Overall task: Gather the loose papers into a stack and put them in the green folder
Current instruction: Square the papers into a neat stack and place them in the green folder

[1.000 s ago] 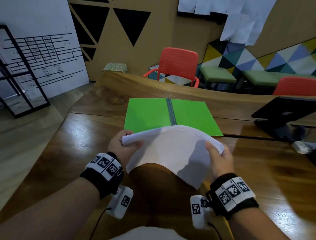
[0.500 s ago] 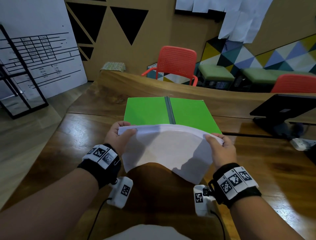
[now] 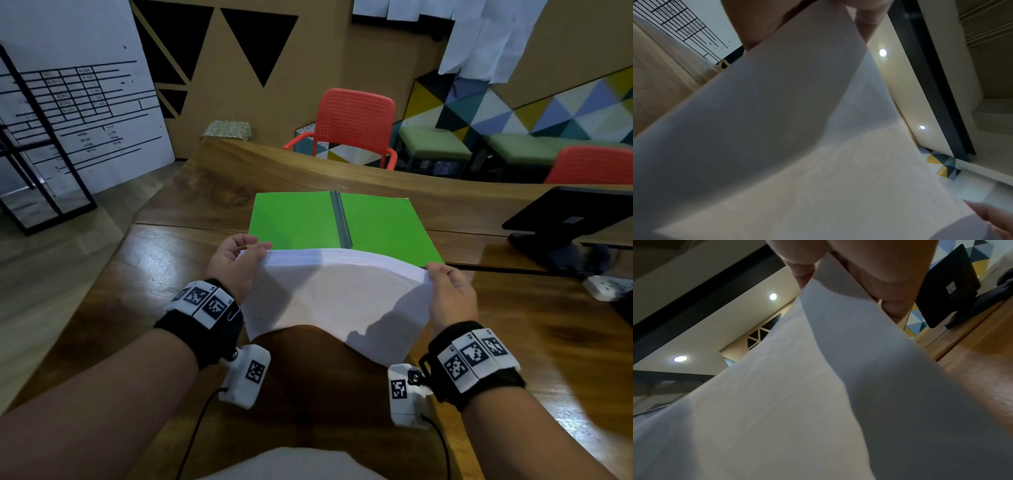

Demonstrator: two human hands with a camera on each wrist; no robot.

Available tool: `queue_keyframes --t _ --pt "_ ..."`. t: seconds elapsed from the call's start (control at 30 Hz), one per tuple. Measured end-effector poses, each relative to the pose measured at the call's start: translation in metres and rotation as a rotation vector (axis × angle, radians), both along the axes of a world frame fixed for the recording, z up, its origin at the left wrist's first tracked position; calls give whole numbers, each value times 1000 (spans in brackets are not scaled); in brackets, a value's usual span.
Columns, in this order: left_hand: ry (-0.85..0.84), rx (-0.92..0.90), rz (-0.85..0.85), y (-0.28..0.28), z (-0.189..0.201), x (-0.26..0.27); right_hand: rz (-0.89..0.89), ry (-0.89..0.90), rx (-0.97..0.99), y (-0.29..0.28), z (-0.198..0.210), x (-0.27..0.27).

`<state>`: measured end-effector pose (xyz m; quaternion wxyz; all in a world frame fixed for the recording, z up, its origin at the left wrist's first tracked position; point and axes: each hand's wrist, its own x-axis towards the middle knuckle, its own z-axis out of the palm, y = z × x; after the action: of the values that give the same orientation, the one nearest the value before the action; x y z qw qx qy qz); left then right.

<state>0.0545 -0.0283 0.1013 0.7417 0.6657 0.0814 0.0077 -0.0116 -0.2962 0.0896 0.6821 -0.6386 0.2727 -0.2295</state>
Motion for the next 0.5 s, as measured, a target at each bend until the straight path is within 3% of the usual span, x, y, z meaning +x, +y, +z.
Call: queue_keyframes --t 0.13,0.23,0.37,0.5 --pt "7 44 1 2 -2 -2 25 -41 43 3 -3 -4" --pt "37 89 -105 2 -5 -9 122 -26 69 7 -11 -10" --pt "71 276 -68 -9 -5 -19 122 -15 34 16 -15 -9" --pt "17 159 -33 -6 4 -20 94 -88 57 13 -4 -8"
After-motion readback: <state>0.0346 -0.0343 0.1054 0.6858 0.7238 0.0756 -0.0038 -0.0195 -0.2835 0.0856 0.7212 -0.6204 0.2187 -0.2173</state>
